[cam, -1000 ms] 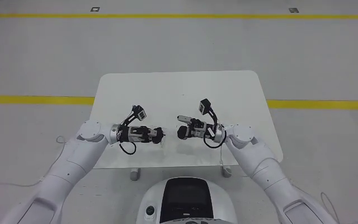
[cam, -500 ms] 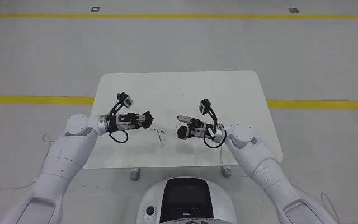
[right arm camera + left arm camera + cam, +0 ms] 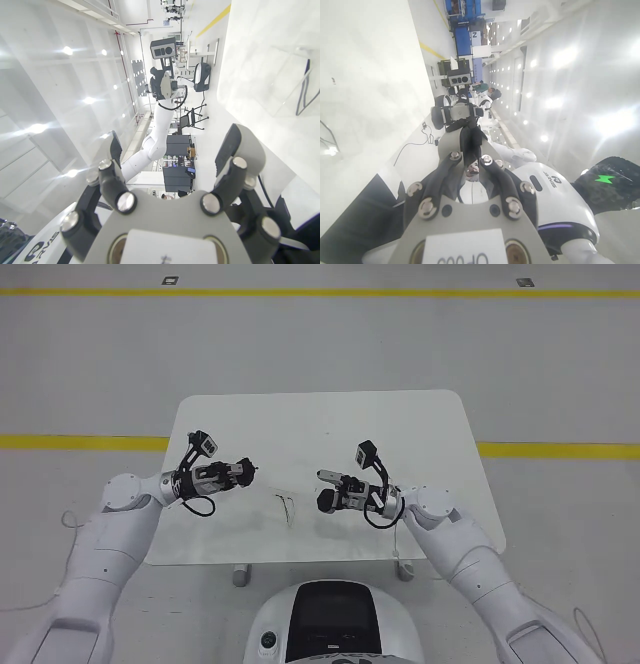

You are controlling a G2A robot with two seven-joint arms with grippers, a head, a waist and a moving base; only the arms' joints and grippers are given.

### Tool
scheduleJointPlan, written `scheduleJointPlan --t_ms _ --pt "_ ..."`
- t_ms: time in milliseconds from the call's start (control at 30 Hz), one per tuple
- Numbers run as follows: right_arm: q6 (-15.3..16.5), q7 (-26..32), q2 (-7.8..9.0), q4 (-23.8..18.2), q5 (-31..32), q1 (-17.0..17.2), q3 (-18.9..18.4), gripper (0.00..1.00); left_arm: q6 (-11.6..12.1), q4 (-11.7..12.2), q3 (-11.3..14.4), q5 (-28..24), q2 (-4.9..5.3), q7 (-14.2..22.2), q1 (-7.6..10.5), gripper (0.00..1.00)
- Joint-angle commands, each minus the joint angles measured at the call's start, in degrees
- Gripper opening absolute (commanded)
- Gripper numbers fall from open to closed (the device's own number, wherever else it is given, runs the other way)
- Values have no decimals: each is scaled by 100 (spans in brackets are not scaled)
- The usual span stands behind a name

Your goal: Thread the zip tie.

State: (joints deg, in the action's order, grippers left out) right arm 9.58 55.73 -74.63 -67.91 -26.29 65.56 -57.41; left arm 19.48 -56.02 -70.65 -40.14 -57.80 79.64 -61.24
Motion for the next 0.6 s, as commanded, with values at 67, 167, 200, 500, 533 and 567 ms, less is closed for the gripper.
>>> scheduleJointPlan --t_ms 67,167,200,500,533,567 --pt "0 0 0 0 0 0 0 100 0 143 -57 30 -12 0 37 0" --pt "0 0 0 0 0 0 0 100 0 178 -20 -35 -27 0 54 0" --pt "0 0 0 0 0 0 0 100 0 178 -20 -35 -27 0 54 0" --pt "0 0 0 0 0 0 0 100 0 178 -20 -35 -27 0 54 0" --pt "0 0 0 0 0 0 0 100 0 178 -20 -35 -27 0 54 0" --pt "0 0 0 0 0 0 0 100 0 178 -20 -35 -27 0 54 0"
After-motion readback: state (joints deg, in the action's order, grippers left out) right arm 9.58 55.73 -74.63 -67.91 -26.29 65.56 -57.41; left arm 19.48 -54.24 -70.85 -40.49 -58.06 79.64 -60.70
